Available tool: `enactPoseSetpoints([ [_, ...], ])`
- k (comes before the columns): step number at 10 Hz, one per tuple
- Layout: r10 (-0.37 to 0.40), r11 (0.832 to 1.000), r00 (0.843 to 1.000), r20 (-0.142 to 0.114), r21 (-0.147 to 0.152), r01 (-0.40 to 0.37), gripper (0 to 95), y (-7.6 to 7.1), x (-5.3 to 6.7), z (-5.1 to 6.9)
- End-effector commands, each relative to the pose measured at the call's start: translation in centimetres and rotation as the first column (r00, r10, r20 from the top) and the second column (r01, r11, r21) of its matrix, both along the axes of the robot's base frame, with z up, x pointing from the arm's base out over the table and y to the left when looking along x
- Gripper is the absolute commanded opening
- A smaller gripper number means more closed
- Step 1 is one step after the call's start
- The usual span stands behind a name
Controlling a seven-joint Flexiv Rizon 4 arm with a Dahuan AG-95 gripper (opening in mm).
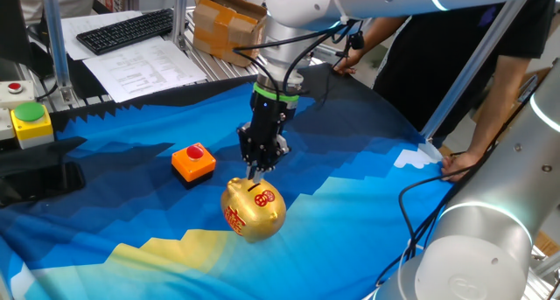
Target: Drop coins into a piggy bank
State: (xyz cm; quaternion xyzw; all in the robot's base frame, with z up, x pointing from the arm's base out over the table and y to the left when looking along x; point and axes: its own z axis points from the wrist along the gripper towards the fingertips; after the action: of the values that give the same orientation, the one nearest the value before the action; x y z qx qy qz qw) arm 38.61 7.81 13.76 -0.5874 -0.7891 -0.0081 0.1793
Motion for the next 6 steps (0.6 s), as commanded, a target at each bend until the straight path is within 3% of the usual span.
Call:
enactPoseSetpoints([
  [1, 0.122, 0.993, 0.992, 0.043, 0.005, -0.122, 0.0, 0.0, 0.0, 0.0],
  [2, 0.143, 0.99, 0.988, 0.052, 0.003, -0.144, 0.0, 0.0, 0.1, 0.0],
  [3, 0.218, 0.976, 0.974, 0.07, -0.002, -0.218, 0.0, -0.1, 0.6, 0.3],
  [4, 0.308, 0.951, 0.946, 0.101, -0.023, -0.307, 0.0, -0.2, 1.1, 0.7],
  [6, 0.479, 0.878, 0.863, 0.161, -0.079, -0.473, 0.0, -0.3, 2.1, 1.3],
])
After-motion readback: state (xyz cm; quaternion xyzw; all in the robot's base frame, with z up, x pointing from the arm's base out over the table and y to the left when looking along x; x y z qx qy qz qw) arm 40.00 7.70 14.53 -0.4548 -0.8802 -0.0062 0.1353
